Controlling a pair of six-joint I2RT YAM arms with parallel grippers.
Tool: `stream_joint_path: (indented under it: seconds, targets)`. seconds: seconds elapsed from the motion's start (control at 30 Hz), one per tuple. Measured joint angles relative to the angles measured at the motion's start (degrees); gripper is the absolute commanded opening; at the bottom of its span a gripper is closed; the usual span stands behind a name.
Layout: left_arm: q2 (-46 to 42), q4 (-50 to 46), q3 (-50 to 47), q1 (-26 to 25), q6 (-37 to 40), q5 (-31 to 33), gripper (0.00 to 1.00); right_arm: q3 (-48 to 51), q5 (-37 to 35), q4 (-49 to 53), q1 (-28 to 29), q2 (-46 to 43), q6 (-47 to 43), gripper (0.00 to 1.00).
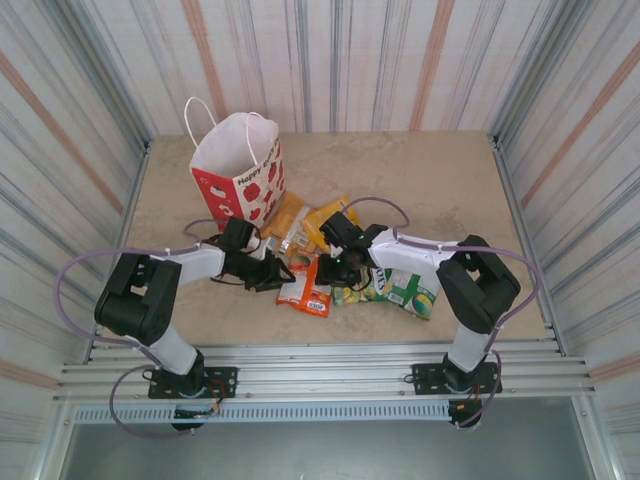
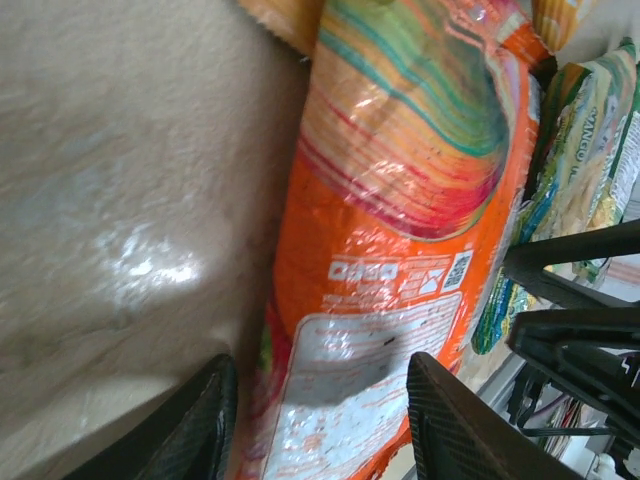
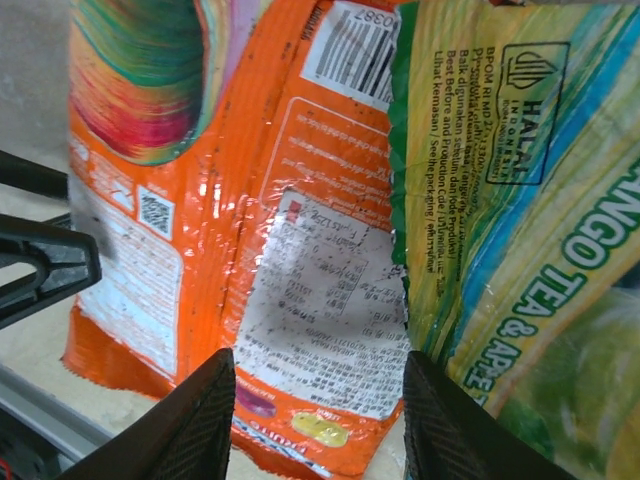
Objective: Place the snacks into the paper bag
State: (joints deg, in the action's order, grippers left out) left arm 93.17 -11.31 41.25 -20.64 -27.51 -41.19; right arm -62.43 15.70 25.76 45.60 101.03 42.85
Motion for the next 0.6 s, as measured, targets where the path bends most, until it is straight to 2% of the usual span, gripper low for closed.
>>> stream_joint_path:
  seconds: [0.3,0.5,0.6]
  targets:
    - [3.8,5.1,0.5,-0.5,0.7,-5.1,0.43,0.0,1.6,-1.3,-0.3,2.5,0.0,0.39]
    - [4.4,6.1,0.5,-0.9,0.7,-5.6,0.30,0.0,2.4,-1.8,-0.6,2.9,0.0,0.39]
    - [3.9,6.2,0.5,-0.9,0.7,-5.8,0.23,0.0,2.5,-2.0,-0.6,2.9,0.0,0.42]
